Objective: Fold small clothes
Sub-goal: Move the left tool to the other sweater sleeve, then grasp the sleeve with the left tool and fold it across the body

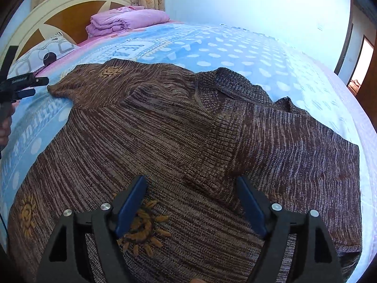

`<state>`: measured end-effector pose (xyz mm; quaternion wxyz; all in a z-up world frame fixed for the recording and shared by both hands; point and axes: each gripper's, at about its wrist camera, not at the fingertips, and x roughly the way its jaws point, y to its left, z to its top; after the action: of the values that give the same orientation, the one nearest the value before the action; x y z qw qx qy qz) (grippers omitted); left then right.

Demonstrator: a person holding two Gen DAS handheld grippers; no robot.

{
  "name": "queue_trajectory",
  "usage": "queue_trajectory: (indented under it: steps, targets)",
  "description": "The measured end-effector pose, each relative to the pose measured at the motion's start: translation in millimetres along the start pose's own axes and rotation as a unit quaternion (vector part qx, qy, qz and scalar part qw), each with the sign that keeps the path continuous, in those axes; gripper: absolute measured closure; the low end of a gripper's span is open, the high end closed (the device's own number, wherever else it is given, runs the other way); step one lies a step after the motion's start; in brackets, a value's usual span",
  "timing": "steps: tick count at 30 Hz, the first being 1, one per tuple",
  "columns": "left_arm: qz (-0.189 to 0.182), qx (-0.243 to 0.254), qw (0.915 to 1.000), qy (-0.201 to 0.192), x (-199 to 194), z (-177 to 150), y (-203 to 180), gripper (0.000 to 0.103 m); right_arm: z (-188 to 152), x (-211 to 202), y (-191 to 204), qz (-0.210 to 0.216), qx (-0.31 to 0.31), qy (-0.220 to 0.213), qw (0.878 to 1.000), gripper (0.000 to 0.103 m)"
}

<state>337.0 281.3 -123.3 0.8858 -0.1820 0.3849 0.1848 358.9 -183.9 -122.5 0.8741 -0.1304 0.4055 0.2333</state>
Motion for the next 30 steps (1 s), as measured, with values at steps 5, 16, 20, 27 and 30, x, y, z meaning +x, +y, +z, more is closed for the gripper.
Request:
queue_trajectory:
  steps: [5, 16, 20, 27, 30]
  targets:
    - [-0.004, -0.008, 0.9999, 0.009, 13, 4, 4, 0.026, -1, 1, 0, -0.001, -0.001, -0.001, 1.000, 0.023]
    - [-0.066, -0.031, 0.9970, 0.026, 33, 10, 5, 0.094, 0, 2, 3, -0.008, -0.006, -0.002, 1.000, 0.021]
    - [-0.098, -0.054, 0.9937, 0.004, 23, 15, 9, 0.095, -1, 2, 3, -0.008, -0.006, -0.003, 1.000, 0.021]
    - [-0.128, -0.047, 0.9905, -0.014, 0, 26, -9, 0.095, 0, 1, 1, 0.000, -0.001, -0.004, 1.000, 0.020]
    - [-0.144, -0.047, 0.9885, -0.008, -9, 31, -21, 0.095, 0, -9, -11, 0.015, 0.034, -0.013, 0.999, 0.020]
